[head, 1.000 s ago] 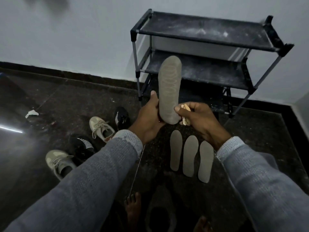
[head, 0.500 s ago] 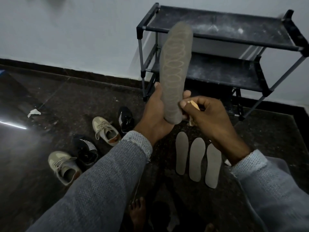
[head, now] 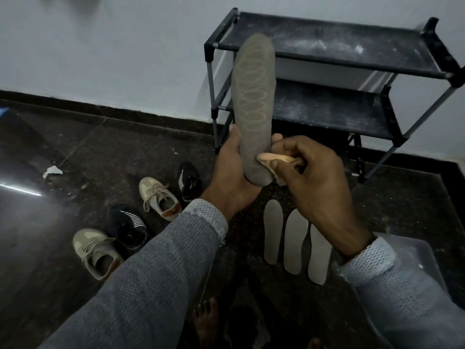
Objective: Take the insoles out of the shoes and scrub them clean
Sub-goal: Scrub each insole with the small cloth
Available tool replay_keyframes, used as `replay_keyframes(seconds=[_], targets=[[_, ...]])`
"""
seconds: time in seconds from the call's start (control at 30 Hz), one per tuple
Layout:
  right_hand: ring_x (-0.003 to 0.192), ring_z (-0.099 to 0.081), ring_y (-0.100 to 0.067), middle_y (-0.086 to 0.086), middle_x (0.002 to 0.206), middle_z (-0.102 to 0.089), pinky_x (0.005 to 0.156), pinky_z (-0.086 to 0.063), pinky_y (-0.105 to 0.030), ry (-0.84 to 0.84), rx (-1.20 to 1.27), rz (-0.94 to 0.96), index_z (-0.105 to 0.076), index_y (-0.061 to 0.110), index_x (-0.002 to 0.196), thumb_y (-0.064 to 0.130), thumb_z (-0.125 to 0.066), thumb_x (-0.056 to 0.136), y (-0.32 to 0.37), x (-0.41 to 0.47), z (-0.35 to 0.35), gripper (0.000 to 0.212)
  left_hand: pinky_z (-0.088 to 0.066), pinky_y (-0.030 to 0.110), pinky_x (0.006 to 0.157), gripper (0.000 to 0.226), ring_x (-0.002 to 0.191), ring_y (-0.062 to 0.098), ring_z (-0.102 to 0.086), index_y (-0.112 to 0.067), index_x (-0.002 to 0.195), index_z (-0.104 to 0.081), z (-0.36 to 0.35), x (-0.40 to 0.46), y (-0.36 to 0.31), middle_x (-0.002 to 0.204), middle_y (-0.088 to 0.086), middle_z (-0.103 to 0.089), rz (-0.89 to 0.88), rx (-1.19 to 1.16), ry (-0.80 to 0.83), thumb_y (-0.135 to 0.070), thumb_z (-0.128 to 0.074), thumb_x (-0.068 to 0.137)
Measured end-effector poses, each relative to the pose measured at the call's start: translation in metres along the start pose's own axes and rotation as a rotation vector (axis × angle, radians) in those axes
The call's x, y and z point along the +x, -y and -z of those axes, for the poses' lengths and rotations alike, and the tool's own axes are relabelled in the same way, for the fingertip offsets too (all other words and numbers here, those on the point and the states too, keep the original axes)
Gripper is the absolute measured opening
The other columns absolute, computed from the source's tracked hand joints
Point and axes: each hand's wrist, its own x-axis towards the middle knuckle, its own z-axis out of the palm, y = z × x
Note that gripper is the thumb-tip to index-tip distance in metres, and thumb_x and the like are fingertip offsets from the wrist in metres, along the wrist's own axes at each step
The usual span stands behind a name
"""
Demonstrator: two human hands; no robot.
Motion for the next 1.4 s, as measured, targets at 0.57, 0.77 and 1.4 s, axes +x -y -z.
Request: replay_keyframes(seconds=[0.57, 0.77, 1.4], targets=[[0.085, -0.062, 0.003, 0.011, 0.092, -0.067, 0.080, -0.048, -0.009, 0.132, -0.052, 0.138, -0.075, 0.016, 0.097, 0.008, -0.071, 0.085, 0.007, -0.013, -0.014, 0.015, -0.059, 0.035, 0.075, 0.071, 0.103, 0.025, -0.062, -0.002, 0.115, -0.055, 0.002, -0.001, 0.002, 0.091, 0.012, -0.062, -0.003, -0.070, -0.011, -0.060, -0.020, 0.097], [0.083, -0.058, 0.005, 0.012, 0.090, -0.062, 0.078, -0.044, -0.004, -0.030, -0.164, 0.079, -0.073, 0.017, 0.096, 0.006, -0.072, 0.082, -0.007, 0.003, -0.005, 0.018, -0.050, 0.038, 0.083, 0.070, 0.085, 0.023, -0.064, -0.005, 0.107, -0.058, 0.000, -0.003, 0.005, 0.089, 0.010, -0.061, 0.028, -0.083, 0.013, -0.062, -0.018, 0.096], [0.093, -0.059, 0.002, 0.010, 0.097, -0.062, 0.082, -0.044, -0.008, 0.045, -0.044, 0.066, -0.073, 0.017, 0.104, 0.010, -0.068, 0.086, -0.001, -0.004, -0.014, 0.019, -0.053, 0.040, 0.088, 0.080, 0.111, 0.028, -0.058, 0.001, 0.132, -0.046, 0.000, -0.001, 0.000, 0.098, 0.013, -0.061, 0.023, -0.045, 0.007, -0.065, -0.022, 0.094]])
